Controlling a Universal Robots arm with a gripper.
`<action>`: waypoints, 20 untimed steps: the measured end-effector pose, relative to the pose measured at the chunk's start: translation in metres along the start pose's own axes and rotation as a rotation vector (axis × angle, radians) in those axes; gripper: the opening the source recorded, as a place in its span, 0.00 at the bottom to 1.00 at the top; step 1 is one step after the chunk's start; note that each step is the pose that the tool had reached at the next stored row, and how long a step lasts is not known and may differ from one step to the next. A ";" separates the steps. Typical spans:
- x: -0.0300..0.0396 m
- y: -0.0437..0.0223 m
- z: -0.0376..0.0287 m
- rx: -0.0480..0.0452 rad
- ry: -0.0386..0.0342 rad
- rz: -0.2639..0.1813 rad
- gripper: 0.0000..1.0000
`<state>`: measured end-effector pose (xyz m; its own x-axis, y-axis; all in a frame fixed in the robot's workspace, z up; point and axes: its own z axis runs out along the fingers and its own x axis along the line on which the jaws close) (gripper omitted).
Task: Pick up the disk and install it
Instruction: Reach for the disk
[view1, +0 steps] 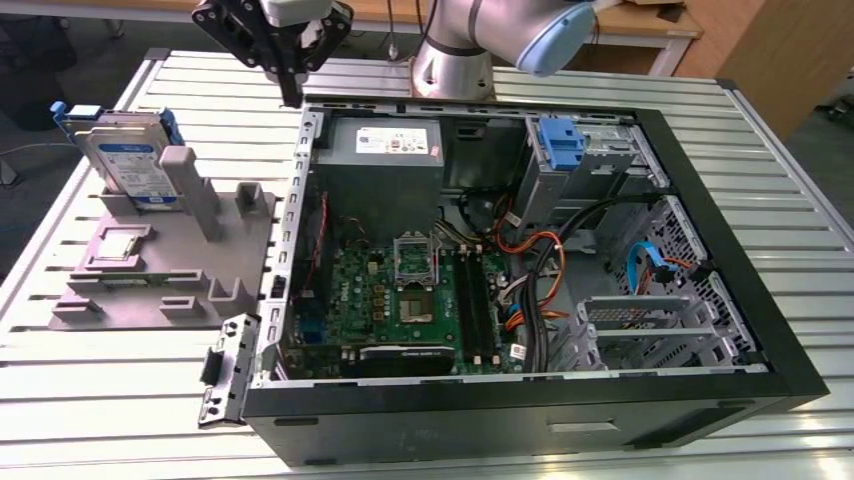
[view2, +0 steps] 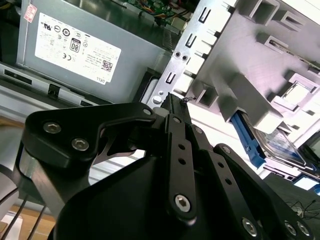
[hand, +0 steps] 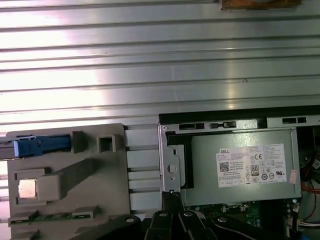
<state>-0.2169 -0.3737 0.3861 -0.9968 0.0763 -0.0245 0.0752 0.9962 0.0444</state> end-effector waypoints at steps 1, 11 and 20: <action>0.0011 0.0000 0.0001 0.0000 0.0000 0.000 0.10; 0.0104 0.0004 0.0013 0.0000 0.0000 0.000 0.10; 0.0190 0.0007 0.0025 0.0000 0.0000 0.000 0.10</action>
<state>-0.2357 -0.3714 0.3831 -0.9968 0.0764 -0.0245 0.0752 0.9962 0.0444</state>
